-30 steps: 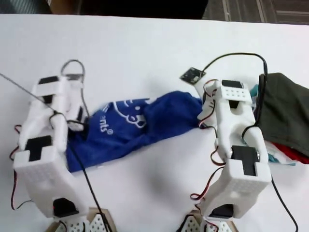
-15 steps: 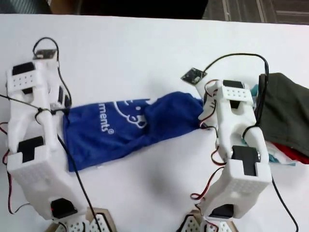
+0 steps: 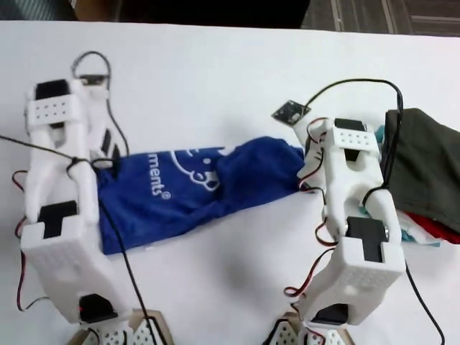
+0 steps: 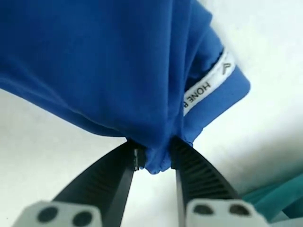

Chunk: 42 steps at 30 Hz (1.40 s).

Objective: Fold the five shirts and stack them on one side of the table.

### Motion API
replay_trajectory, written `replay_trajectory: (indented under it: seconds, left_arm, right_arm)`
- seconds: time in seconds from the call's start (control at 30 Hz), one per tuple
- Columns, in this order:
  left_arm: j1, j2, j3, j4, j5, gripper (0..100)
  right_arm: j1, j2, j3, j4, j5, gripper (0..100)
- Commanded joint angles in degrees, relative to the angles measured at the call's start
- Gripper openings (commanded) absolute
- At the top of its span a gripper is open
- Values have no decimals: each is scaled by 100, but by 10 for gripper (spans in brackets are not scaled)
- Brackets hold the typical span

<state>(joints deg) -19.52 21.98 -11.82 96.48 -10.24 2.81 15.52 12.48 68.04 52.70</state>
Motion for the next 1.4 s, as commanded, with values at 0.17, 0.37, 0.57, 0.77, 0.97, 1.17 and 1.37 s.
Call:
replay_trajectory:
  seconds: [0.17, 0.37, 0.57, 0.77, 0.97, 1.17, 1.37]
  left_arm:
    - [-62, -220, 971, -1846, -281, 162]
    - [-466, -220, 1200, -2541, -527, 162]
    - [-730, -220, 1138, -2637, -536, 162]
    - [-703, -281, 971, -2462, -519, 162]
    - [-686, -264, -347, -1178, -475, 162]
    - [-404, -229, -1253, -229, -404, 162]
    - [545, -255, -1235, 501, -404, 162]
  right_arm:
    - [57, -382, -193, 303, 35, 101]
    - [66, -374, -176, 382, 35, 101]
    - [75, -382, -193, 374, 35, 101]
    - [163, -514, -352, 505, 35, 101]
    - [84, -1323, -941, 1182, 26, 101]
    - [84, -1745, -1020, 1200, 0, 101]
    - [-505, -1754, -580, 1182, -18, 100]
